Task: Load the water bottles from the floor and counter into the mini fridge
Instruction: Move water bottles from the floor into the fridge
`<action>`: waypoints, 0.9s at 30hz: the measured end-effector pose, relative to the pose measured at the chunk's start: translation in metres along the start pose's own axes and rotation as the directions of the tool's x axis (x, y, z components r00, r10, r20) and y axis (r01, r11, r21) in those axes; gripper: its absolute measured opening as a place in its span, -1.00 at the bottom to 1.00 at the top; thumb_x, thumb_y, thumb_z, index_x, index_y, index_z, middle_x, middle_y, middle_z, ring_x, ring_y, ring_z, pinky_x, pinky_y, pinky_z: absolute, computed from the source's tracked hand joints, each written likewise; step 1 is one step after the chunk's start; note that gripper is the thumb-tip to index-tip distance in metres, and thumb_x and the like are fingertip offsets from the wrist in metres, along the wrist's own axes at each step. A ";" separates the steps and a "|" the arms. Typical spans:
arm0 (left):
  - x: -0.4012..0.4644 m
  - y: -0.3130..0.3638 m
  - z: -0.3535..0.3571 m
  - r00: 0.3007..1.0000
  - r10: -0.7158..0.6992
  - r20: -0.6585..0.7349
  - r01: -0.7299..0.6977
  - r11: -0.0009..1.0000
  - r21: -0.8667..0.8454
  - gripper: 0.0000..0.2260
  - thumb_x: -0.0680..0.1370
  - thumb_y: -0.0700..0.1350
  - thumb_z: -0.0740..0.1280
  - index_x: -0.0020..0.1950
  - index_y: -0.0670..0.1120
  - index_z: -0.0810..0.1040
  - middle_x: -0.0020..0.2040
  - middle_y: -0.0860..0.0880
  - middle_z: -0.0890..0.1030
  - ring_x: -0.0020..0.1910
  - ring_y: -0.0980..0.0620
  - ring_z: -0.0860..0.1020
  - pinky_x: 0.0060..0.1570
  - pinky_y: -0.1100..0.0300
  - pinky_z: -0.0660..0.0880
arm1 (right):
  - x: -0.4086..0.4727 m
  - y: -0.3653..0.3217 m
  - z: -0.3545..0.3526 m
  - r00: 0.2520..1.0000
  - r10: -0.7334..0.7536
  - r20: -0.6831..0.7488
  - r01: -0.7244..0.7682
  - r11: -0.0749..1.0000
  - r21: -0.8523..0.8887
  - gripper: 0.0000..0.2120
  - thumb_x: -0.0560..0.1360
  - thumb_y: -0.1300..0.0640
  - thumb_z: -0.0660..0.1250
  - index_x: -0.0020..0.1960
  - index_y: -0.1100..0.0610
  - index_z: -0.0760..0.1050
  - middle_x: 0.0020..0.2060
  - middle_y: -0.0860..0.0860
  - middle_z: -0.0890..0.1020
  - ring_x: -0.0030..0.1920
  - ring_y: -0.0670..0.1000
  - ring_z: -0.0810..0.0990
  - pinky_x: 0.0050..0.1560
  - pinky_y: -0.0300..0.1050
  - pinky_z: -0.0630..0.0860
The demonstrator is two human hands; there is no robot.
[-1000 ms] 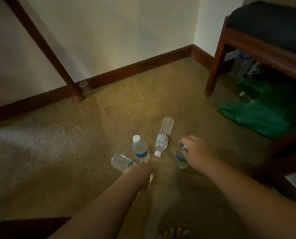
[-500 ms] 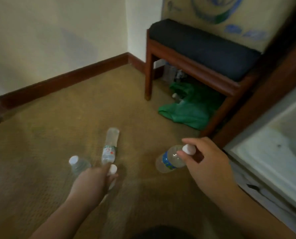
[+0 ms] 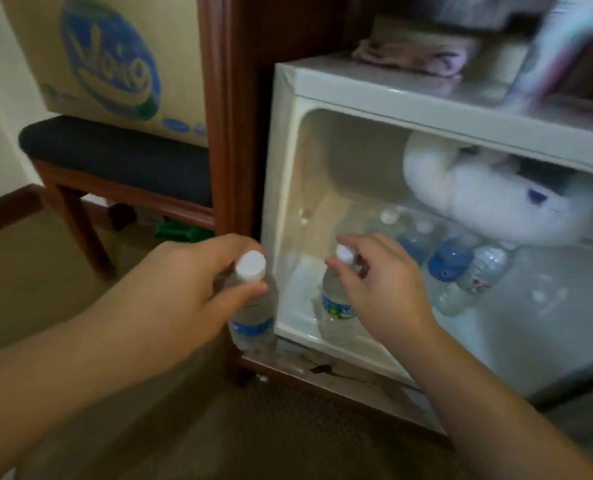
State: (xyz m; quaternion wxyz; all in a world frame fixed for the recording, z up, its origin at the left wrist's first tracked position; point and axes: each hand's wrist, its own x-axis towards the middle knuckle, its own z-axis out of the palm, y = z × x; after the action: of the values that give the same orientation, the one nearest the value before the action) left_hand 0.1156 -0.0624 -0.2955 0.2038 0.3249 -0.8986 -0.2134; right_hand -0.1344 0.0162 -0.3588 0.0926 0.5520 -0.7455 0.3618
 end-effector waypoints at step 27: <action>0.214 0.041 0.120 0.986 -0.135 -0.099 0.150 0.975 0.162 -0.91 0.60 -0.22 0.34 0.08 -0.15 0.59 -0.19 -0.05 0.54 -0.08 -0.14 0.60 -0.16 0.16 0.38 | 0.135 0.099 0.046 0.983 0.034 0.178 0.044 0.906 -0.421 -0.67 0.62 -0.01 0.30 0.29 0.14 0.55 0.17 0.15 0.59 0.23 0.23 0.51 0.17 0.04 0.41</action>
State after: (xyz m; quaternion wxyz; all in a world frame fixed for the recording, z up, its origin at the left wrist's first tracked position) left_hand -0.1156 -0.1473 -0.3247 0.1988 0.4135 -0.8780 -0.1362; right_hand -0.2610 -0.1028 -0.3625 0.1426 0.5513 -0.8100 0.1398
